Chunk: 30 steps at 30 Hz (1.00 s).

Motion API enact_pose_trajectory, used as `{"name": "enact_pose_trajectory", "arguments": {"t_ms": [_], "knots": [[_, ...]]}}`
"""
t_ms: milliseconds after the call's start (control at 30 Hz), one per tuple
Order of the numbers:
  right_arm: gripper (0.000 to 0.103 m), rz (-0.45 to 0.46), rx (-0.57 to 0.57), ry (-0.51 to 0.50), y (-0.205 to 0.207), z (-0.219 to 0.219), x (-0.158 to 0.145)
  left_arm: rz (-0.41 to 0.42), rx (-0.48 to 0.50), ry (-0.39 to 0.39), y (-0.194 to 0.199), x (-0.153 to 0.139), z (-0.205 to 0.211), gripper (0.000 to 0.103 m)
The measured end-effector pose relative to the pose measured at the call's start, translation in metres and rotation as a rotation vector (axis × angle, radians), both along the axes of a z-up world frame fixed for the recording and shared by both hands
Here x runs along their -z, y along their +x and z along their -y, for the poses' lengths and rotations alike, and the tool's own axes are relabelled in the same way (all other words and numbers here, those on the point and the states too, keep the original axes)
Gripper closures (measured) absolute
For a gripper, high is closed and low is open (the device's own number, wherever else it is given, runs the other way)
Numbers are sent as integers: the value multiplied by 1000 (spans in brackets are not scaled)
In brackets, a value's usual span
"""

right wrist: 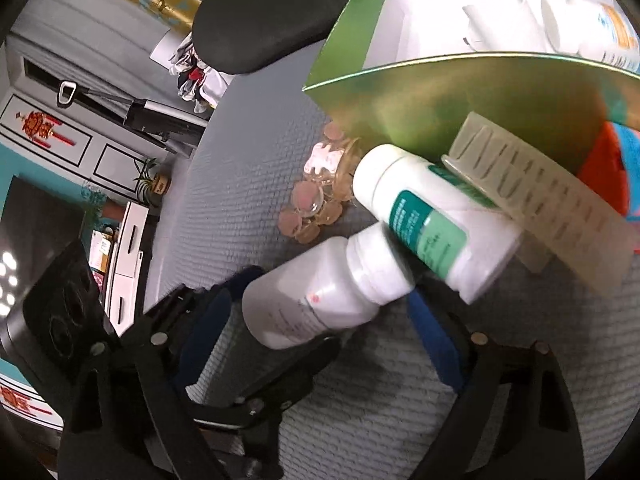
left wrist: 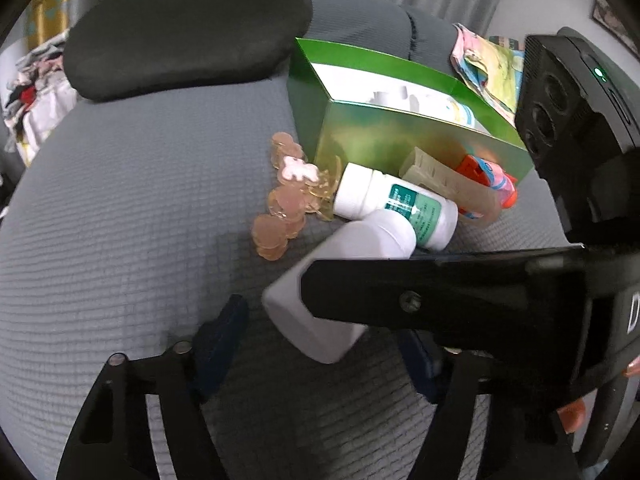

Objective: Organize rigid objects
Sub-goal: 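Grasp the white bottle with red print using the right gripper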

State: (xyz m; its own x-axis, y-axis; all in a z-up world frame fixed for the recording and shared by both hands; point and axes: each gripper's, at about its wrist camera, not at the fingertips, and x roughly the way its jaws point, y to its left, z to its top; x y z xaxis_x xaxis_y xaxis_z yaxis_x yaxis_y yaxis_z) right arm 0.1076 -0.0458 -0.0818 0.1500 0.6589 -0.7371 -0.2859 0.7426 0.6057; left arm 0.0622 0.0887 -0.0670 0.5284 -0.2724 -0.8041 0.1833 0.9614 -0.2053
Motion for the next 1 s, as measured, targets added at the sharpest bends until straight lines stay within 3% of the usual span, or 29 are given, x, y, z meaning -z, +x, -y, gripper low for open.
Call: {"name": "enact_pose_trajectory", "arguments": {"t_ms": [233, 300, 367, 433, 533, 667, 800, 1000], "knots": [[26, 7, 5, -46, 7, -4, 0, -1, 14, 10, -1, 4, 3, 39], [28, 15, 9, -55, 9, -4, -2, 0, 9, 47, 0, 4, 9, 40], [33, 31, 14, -46, 10, -3, -4, 1, 1, 80, 0, 6, 12, 43], [42, 59, 14, -28, 10, 1, -8, 1, 0, 63, -1, 5, 9, 45], [42, 62, 6, -29, 13, 1, -10, 0, 8, 80, -3, 6, 10, 45], [36, -54, 39, -5, 23, 4, 4, 10, 28, 117, -4, 7, 21, 46], [33, -24, 18, -52, 19, -9, 2, 12, 52, 116, -3, 6, 30, 52], [43, 0, -24, -71, 16, -12, 1, 9, 74, 103, -4, 4, 34, 53]]}}
